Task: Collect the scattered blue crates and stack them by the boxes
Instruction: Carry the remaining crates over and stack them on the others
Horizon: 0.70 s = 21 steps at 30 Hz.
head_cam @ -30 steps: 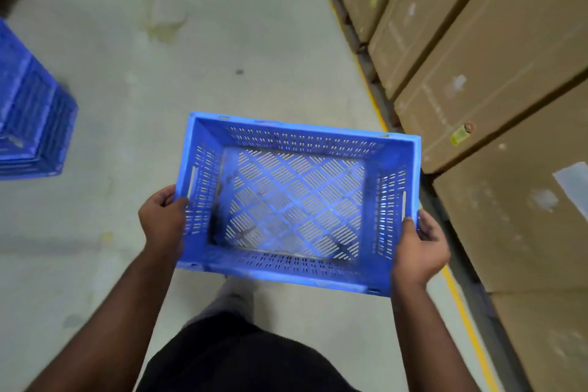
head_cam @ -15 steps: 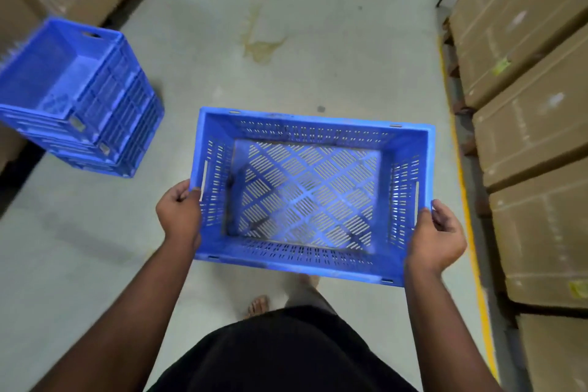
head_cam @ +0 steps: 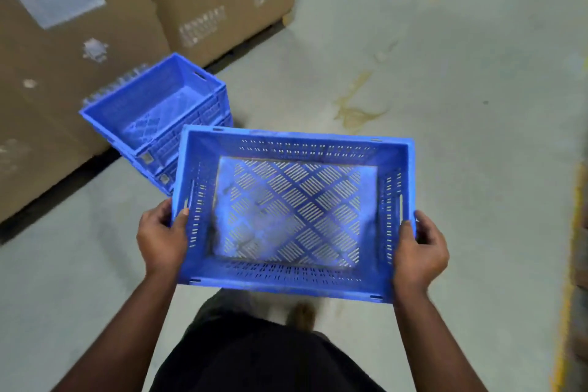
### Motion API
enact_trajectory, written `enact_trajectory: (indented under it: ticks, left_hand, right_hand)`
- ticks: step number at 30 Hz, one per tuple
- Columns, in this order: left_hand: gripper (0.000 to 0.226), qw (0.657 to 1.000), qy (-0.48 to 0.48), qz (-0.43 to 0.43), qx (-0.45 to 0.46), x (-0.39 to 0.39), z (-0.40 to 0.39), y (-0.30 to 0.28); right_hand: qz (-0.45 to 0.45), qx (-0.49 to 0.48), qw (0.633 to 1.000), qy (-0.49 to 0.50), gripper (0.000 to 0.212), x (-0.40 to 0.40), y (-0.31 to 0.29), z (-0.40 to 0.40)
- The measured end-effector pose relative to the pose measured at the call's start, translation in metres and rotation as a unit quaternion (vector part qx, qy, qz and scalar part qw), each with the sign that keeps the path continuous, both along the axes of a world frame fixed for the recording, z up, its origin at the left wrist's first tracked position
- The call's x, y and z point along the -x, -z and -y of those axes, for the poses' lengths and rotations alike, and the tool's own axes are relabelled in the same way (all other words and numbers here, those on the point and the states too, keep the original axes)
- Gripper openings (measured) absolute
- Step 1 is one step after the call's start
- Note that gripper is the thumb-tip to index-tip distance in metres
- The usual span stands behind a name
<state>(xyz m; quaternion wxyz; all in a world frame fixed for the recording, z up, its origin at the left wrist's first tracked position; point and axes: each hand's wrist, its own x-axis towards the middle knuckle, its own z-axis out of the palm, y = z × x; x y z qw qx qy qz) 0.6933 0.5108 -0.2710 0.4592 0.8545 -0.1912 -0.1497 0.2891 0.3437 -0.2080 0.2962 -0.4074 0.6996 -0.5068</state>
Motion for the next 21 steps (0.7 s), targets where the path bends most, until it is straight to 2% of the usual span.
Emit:
enact_trajectory:
  ticks: [3, 6, 10, 14, 19, 21]
  left_hand:
    - [0.038, 0.999, -0.039, 0.008, -0.008, -0.039, 0.021, -0.002]
    - [0.035, 0.993, -0.117, 0.016, 0.010, -0.084, 0.049, -0.008]
    - [0.037, 0.981, -0.182, 0.024, 0.060, -0.162, 0.087, -0.007]
    - [0.030, 0.970, -0.229, 0.013, 0.086, -0.242, 0.132, -0.029]
    - [0.040, 0.960, -0.267, 0.002, 0.080, -0.347, 0.173, -0.051]
    - [0.046, 0.955, -0.286, -0.022, 0.078, -0.381, 0.191, -0.057]
  right_hand:
    - [-0.001, 0.011, 0.997, -0.081, 0.039, -0.060, -0.009, 0.075]
    - [0.022, 0.017, 0.988, -0.149, 0.040, -0.140, -0.008, 0.144]
    - [0.040, 0.046, 0.975, -0.216, 0.024, -0.258, -0.009, 0.223]
    - [0.056, 0.065, 0.963, -0.257, 0.016, -0.381, -0.021, 0.296]
    - [0.093, 0.088, 0.942, -0.309, 0.015, -0.527, -0.044, 0.372]
    - [0.104, 0.087, 0.933, -0.334, 0.022, -0.581, -0.049, 0.396]
